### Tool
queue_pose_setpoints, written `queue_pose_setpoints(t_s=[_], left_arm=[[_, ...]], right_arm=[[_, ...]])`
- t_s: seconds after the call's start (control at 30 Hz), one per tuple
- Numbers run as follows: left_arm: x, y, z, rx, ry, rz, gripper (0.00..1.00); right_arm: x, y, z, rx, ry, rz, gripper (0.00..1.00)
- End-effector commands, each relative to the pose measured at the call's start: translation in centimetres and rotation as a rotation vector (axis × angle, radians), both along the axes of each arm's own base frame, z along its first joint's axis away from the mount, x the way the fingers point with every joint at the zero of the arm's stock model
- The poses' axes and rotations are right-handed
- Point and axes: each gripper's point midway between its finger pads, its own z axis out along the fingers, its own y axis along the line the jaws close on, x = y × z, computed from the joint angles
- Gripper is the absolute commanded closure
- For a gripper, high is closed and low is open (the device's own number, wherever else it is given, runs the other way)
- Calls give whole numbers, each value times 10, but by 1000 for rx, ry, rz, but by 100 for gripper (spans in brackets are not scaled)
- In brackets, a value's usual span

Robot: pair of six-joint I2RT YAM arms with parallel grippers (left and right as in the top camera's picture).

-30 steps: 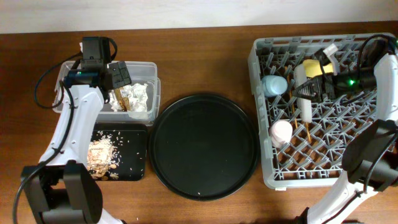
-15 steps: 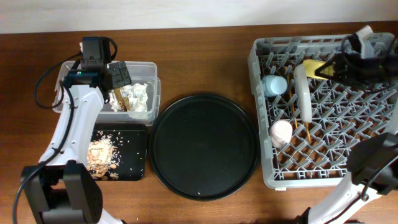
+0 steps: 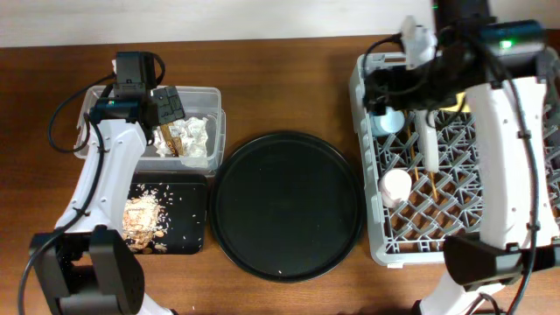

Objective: Sort waste into correct bins and load items into the dishwasher rack

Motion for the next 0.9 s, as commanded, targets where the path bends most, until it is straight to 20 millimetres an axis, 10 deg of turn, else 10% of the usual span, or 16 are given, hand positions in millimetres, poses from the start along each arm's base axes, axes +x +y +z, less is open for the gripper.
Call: queue_pose_setpoints(t_s=[0.0,0.3,0.67,0.87], left_arm=[[0,2,-6,3,13,-1,1],[0,2,-6,3,13,-1,1],[0,2,-6,3,13,-1,1],[0,2,-6,3,13,-1,1]], right_arm=[[-4,16,1,-21,-7,24,1],[-6,20,2,-22,-9,37,1],[-122,0,168,56,-624,52,1],[-172,-13,184,138,-1006,31,1]])
